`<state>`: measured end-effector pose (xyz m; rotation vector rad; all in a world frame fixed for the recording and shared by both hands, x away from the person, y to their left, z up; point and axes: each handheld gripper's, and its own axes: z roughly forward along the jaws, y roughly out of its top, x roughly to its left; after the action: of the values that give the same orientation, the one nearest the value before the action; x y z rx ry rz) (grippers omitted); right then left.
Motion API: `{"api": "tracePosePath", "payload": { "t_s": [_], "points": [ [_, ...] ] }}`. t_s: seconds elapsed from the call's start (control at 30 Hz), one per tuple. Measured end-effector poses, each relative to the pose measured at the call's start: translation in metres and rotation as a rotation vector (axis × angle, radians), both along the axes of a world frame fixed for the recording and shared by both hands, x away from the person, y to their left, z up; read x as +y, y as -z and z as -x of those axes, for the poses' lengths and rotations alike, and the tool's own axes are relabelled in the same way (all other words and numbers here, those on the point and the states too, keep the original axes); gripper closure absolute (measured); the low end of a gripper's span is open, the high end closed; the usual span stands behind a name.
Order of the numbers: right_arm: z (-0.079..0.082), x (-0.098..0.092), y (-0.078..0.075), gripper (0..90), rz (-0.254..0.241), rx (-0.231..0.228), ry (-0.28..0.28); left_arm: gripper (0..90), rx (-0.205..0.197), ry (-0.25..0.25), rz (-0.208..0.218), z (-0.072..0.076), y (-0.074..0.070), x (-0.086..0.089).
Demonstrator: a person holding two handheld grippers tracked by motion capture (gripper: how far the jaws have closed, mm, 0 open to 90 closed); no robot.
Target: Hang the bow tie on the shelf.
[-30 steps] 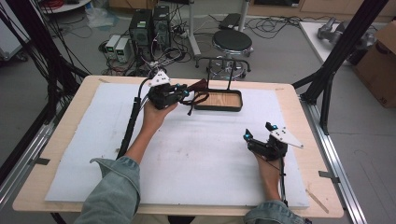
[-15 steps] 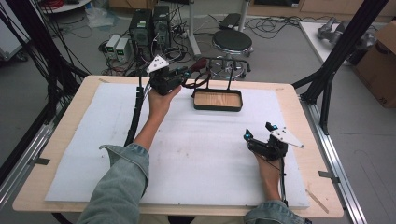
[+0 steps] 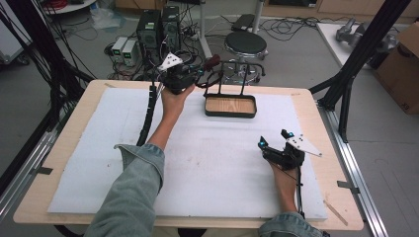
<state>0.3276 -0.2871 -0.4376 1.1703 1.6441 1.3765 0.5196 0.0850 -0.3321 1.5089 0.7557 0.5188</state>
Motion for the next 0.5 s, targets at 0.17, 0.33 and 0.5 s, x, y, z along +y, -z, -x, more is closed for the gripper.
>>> {"api": "tracePosePath", "payload": {
  "t_s": [0.17, 0.33, 0.5],
  "points": [
    [0.0, 0.0, 0.0, 12.0, -0.001, 0.0, -0.001, 75.1, 0.024, -0.02, 0.014, -0.009, 0.004, 0.003],
    [0.0, 0.0, 0.0, 12.0, -0.002, 0.001, -0.001, 74.9, 0.04, -0.016, 0.007, -0.013, 0.007, 0.004],
    [0.0, 0.0, 0.0, 12.0, -0.002, 0.001, -0.001, 74.2, 0.044, -0.011, 0.007, -0.012, 0.009, 0.005]
  ]
}}
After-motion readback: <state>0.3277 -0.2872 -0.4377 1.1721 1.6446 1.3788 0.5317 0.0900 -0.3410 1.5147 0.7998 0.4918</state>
